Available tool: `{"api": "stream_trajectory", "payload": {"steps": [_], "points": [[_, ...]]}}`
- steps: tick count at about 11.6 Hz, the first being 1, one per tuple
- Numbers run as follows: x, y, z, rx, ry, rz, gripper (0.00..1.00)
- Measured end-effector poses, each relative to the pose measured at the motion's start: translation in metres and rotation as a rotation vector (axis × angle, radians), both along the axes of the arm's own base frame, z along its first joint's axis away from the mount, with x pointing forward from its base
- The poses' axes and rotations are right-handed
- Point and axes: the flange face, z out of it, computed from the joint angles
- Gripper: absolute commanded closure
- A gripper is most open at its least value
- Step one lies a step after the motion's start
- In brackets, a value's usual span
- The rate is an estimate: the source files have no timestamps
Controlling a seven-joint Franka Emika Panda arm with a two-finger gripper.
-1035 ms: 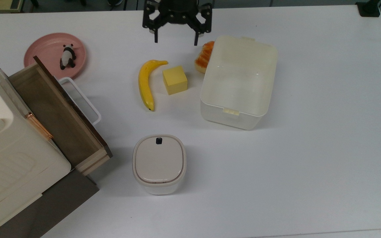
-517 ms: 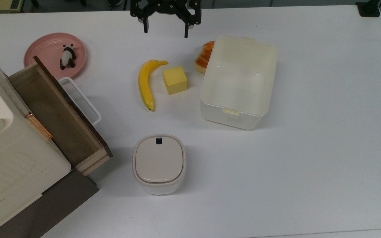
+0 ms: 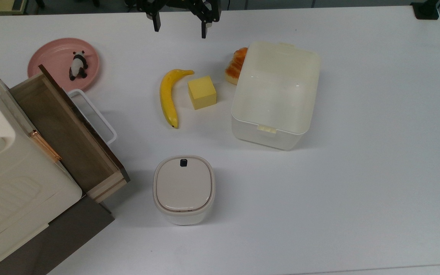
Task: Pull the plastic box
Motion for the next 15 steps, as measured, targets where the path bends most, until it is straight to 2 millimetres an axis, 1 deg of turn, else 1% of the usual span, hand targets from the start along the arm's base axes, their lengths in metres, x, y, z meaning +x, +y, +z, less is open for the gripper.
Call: {"api": "stream_trajectory", "payload": {"steps": [7, 11, 15], "points": [[-0.0001, 0.0003, 0.0004, 0.001, -0.001, 0.000, 0.00], [-0.0051, 0.0005, 0.0016, 0.006, 0.027, -0.001, 0.00], [-0.0057, 0.0004, 0.0028, 0.013, 0.025, -0.003, 0.00]]}}
